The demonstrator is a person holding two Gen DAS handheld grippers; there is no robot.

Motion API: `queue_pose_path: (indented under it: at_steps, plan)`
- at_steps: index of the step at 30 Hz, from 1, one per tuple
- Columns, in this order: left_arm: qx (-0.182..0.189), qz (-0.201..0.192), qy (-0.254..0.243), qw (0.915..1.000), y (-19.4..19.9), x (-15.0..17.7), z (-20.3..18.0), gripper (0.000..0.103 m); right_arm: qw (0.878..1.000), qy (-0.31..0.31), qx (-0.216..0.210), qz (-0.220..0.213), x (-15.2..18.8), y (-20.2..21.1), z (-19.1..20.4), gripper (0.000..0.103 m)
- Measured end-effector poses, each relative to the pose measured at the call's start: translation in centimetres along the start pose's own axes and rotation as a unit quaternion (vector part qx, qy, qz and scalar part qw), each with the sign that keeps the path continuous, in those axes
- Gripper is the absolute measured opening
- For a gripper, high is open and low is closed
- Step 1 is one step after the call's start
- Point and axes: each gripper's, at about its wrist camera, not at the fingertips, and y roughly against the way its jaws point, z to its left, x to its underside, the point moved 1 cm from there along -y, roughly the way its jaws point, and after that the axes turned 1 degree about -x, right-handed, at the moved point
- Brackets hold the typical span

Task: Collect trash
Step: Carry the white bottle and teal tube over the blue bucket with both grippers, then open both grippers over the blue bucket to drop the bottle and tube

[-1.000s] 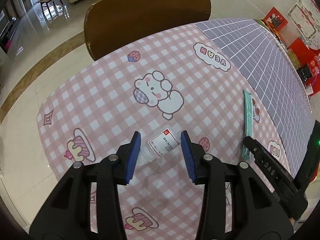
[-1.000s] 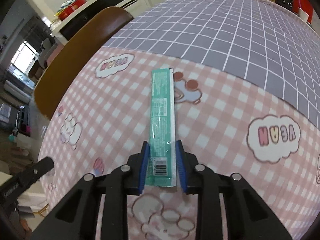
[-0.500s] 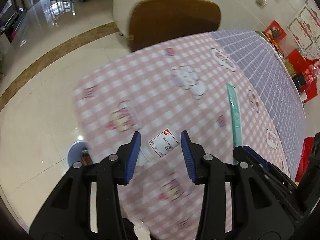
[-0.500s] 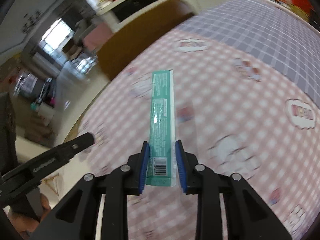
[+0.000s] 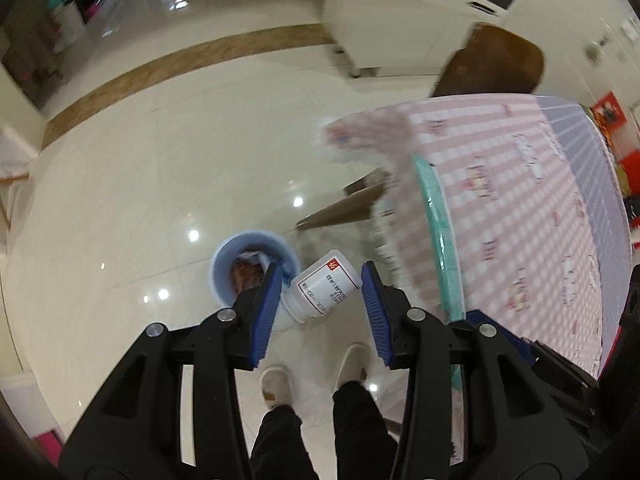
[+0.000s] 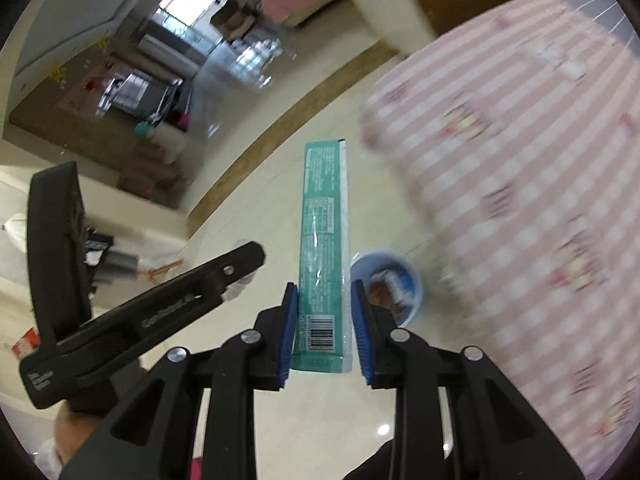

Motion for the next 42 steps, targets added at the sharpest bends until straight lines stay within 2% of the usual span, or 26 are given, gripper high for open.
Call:
queue_pose_path:
  at_steps: [5,10,12,13,14,22,36,42]
  plan:
    - [-0.007,0.013,0.023,0.9996,-0.4,0.3,4.2,0.041,1.0,-0.002,-0.008,0.025,0.8,-2.6,2.9,0.026]
    - [0.001,0.017,0.035,0.9992,-0.7,-0.4,6.4,0.041,1.0,0.002,0.003,0.029,0.5,-3.6,4.7,0.026]
    - [0.007,0.022,0.043,0.9988,-0.8,-0.8,7.1,0.048,1.0,0.001,0.011,0.029,0.3,-3.9,5.1,0.026]
    - [0.009,0.025,0.049,0.9985,-0.9,-1.0,7.5,0.061,0.999,0.001,0.014,0.031,0.9,-3.7,4.6,0.026]
    - [0.008,0.024,0.058,0.998,-0.9,-1.2,8.0,0.066,0.999,-0.001,0.017,0.034,0.9,-3.9,4.6,0.026]
    - [0.006,0.036,0.081,0.996,-1.1,-1.3,10.4,0.067,0.998,-0.004,0.034,0.051,1.1,-5.2,4.8,0.026]
    - [-0.012,0.06,0.114,0.9916,-1.5,1.1,15.2,0.067,0.994,0.025,0.05,0.098,2.2,-10.3,7.0,0.026]
    - [-0.019,0.064,0.126,0.9898,-1.5,1.7,16.8,0.068,0.993,0.036,0.055,0.102,2.1,-11.5,7.7,0.026]
